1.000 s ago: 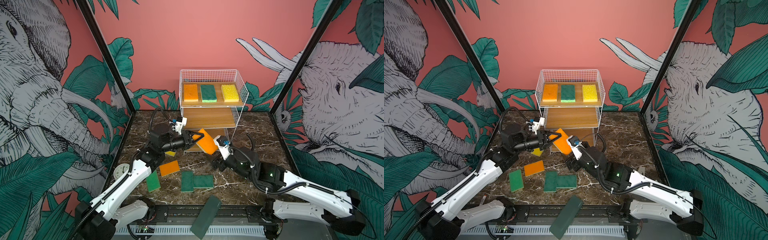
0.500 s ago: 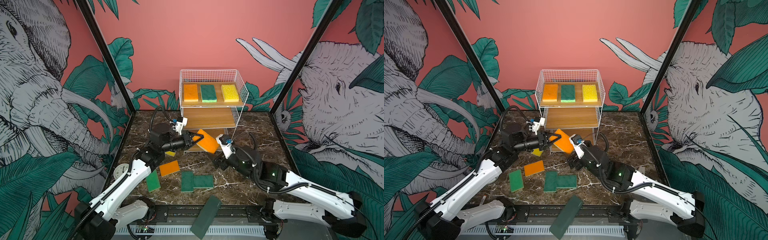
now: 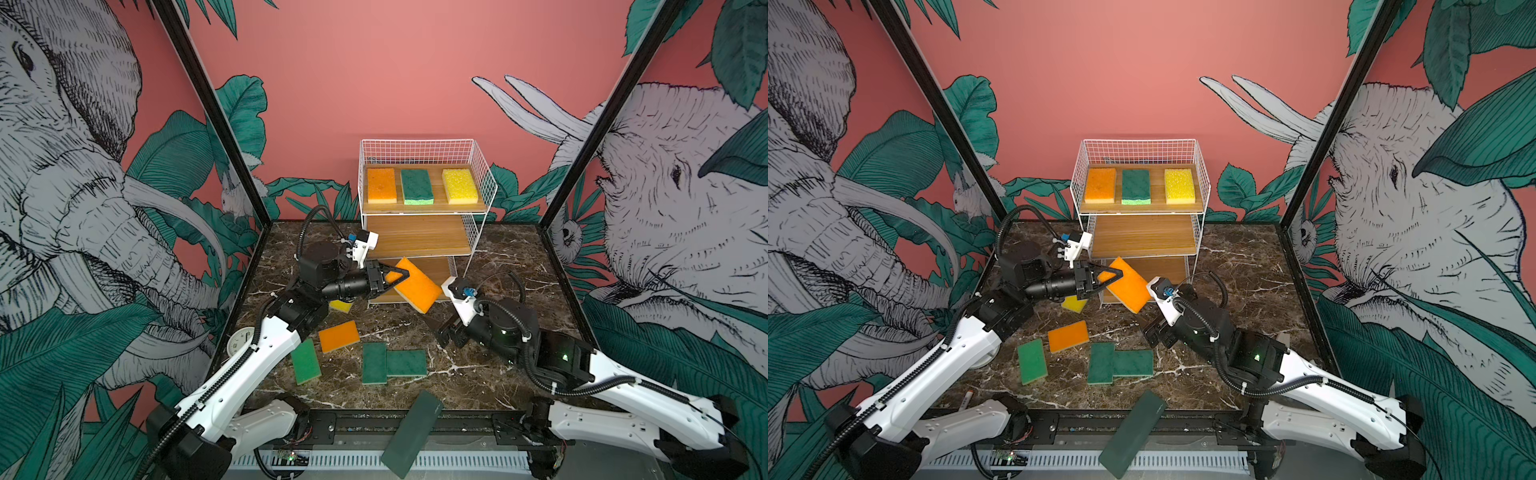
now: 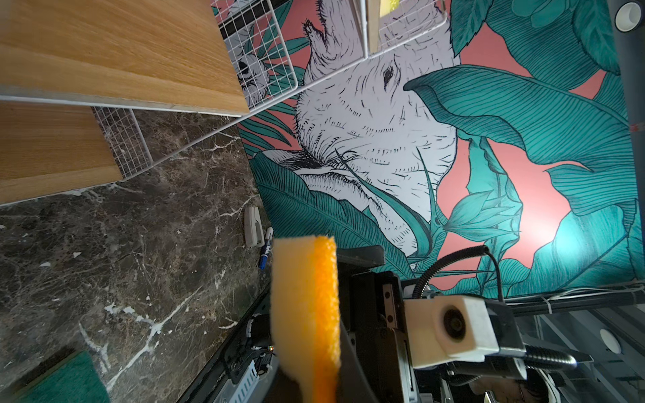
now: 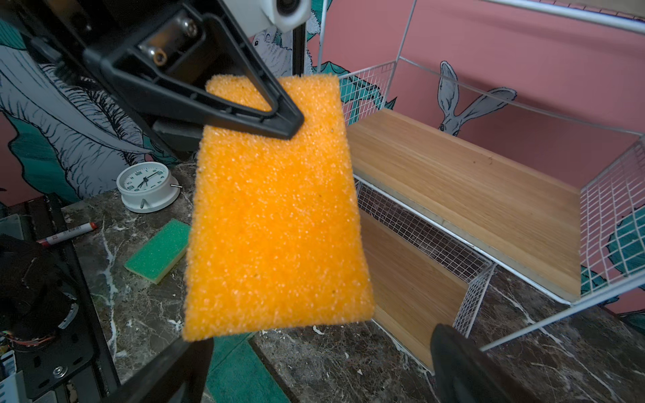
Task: Arrange cleaning sponges on a shelf
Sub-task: Pick up the cleaning sponge from the bottom-right of the table.
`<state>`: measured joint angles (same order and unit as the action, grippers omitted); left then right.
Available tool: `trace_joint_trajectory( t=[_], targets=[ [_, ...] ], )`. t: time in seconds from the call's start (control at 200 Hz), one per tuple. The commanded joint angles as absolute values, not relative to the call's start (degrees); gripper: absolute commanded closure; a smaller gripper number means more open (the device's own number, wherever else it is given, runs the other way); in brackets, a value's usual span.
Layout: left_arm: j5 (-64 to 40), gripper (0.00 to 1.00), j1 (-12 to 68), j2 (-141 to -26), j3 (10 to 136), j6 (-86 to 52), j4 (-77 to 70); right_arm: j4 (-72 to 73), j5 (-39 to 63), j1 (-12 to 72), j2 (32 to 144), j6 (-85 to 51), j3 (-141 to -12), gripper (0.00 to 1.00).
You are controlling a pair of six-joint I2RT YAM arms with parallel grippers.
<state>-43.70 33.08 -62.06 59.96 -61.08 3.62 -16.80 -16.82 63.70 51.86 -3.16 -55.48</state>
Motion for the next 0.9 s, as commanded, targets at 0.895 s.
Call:
trace_joint_trajectory(
  t=[0.895],
  targets=[
    [-47.42, 0.89, 33.26, -63.64, 60.47, -56.55, 7.62, -7.74, -16.13, 63.46, 54.62, 4.66, -55.54, 0.01]
  ],
)
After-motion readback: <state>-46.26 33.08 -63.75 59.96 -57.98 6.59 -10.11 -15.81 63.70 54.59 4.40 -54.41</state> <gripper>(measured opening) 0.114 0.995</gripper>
